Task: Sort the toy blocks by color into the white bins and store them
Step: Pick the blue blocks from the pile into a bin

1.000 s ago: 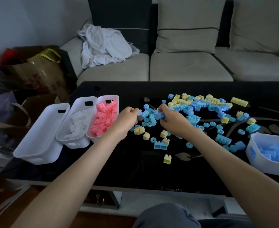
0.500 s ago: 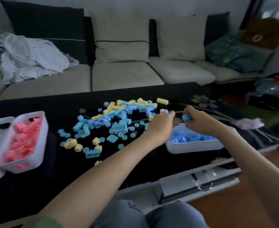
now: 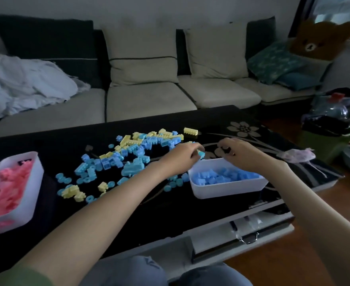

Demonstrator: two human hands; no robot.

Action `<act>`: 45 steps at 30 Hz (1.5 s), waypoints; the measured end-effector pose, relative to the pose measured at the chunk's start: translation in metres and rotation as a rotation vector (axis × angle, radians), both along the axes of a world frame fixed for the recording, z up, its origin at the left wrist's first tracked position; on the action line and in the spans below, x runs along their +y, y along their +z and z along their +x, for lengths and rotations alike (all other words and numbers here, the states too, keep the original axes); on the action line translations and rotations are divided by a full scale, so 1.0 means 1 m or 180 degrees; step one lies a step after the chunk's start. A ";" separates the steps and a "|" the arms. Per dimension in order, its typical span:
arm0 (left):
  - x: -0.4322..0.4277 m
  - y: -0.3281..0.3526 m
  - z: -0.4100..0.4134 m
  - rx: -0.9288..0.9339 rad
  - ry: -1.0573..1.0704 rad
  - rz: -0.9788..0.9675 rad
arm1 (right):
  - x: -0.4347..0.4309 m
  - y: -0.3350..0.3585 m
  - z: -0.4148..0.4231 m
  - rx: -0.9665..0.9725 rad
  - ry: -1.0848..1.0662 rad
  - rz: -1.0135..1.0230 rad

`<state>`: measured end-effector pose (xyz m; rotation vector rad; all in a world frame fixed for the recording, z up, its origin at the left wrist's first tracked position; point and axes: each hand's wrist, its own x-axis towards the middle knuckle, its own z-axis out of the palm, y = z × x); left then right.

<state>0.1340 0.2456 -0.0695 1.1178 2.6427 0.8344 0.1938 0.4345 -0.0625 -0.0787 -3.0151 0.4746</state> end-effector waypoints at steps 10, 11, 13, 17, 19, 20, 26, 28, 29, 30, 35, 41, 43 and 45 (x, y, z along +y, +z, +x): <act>-0.163 -0.039 -0.046 0.0264 0.1970 -0.0254 | -0.152 -0.023 -0.093 -0.0247 0.1381 -0.0244; -0.185 -0.040 -0.056 0.0327 0.2205 -0.0254 | -0.169 -0.027 -0.103 -0.0333 0.1466 -0.0257; -0.218 -0.036 -0.076 0.0375 0.2515 -0.0252 | -0.190 -0.032 -0.116 -0.0458 0.1546 -0.0330; -0.259 -0.037 -0.105 0.0067 0.2713 -0.0583 | -0.226 -0.049 -0.141 -0.0553 0.1540 -0.0453; -0.259 -0.043 -0.114 -0.0060 0.2547 -0.0772 | -0.240 -0.056 -0.151 -0.0532 0.1491 -0.0368; -0.258 -0.047 -0.118 -0.0073 0.2460 -0.0912 | -0.246 -0.060 -0.156 -0.0519 0.1499 -0.0310; -0.256 -0.060 -0.143 -0.0444 0.2178 -0.1399 | -0.267 -0.080 -0.171 -0.0431 0.1721 0.0154; -0.257 -0.063 -0.144 -0.0455 0.2146 -0.1257 | -0.268 -0.080 -0.174 -0.0436 0.1711 0.0204; -0.258 -0.064 -0.144 -0.0413 0.2128 -0.1227 | -0.268 -0.080 -0.175 -0.0455 0.1733 0.0219; -0.259 -0.063 -0.143 -0.0373 0.2108 -0.1202 | -0.267 -0.079 -0.176 -0.0468 0.1761 0.0206; -0.266 -0.057 -0.134 -0.0358 0.2156 -0.0946 | -0.262 -0.074 -0.172 -0.0667 0.1797 -0.0163; -0.270 -0.050 -0.129 -0.0462 0.2235 -0.1028 | -0.267 -0.066 -0.169 -0.0505 0.1712 -0.0401; -0.270 -0.046 -0.130 -0.0330 0.2235 -0.0709 | -0.274 -0.067 -0.170 -0.0250 0.1708 -0.0280; -0.264 -0.039 -0.130 -0.0122 0.2209 -0.0388 | -0.281 -0.069 -0.170 -0.0058 0.1716 -0.0112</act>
